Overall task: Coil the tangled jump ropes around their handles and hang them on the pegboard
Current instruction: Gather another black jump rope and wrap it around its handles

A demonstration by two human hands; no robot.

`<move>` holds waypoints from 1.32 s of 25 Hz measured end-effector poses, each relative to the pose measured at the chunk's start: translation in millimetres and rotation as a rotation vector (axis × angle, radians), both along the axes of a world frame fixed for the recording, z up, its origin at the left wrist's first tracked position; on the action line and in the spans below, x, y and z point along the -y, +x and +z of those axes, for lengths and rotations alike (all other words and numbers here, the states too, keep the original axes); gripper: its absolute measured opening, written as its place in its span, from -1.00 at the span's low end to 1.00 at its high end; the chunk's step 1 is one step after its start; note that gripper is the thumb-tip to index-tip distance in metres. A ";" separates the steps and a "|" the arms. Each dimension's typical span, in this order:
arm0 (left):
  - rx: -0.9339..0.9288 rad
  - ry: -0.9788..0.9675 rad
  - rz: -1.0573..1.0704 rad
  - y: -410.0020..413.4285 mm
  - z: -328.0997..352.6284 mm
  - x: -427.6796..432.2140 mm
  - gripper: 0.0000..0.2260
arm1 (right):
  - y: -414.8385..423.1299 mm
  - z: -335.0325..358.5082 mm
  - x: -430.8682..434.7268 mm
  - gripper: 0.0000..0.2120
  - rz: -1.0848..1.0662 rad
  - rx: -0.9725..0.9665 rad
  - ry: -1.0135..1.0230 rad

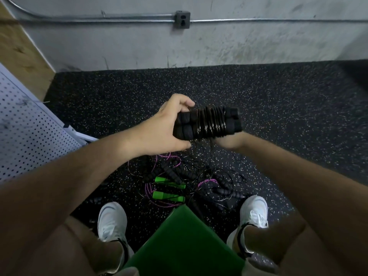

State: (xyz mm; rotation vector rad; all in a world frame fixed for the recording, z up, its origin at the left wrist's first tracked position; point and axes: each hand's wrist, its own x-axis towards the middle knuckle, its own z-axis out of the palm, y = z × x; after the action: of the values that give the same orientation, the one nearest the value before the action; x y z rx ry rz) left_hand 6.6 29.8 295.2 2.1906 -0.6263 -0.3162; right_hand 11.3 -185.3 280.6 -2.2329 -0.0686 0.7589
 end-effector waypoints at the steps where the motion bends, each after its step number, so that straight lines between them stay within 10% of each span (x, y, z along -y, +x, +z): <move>1: -0.003 0.020 0.010 1.3 -0.5 -0.3 -0.30 | -6.1 -11.0 -11.1 -0.68 0.029 0.006 -0.134; 8: 0.328 0.348 0.107 27.5 -21.5 -13.5 -0.48 | -30.8 -29.1 -66.1 -0.67 0.076 0.111 -0.013; 14: 0.383 0.457 0.093 40.2 -35.0 -22.0 -0.46 | -41.9 37.8 -53.4 -0.67 0.309 0.219 -0.366; 22: 0.338 0.471 -0.197 15.5 -25.2 2.4 -0.56 | -6.8 68.5 -10.8 -0.76 0.472 0.793 -0.488; 28: 0.125 -0.030 -0.045 -7.1 5.0 18.2 -0.29 | 40.9 37.7 31.2 -0.72 0.090 0.359 0.279; 33: 0.056 -0.082 0.217 7.9 2.1 12.5 -0.39 | 15.7 7.1 -17.5 -0.85 -0.070 0.120 0.322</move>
State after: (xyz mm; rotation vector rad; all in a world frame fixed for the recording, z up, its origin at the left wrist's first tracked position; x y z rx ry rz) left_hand 14.5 17.4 297.3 2.1703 -0.4189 -0.1131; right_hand 27.0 -167.8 287.7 -1.9602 -0.1589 0.5337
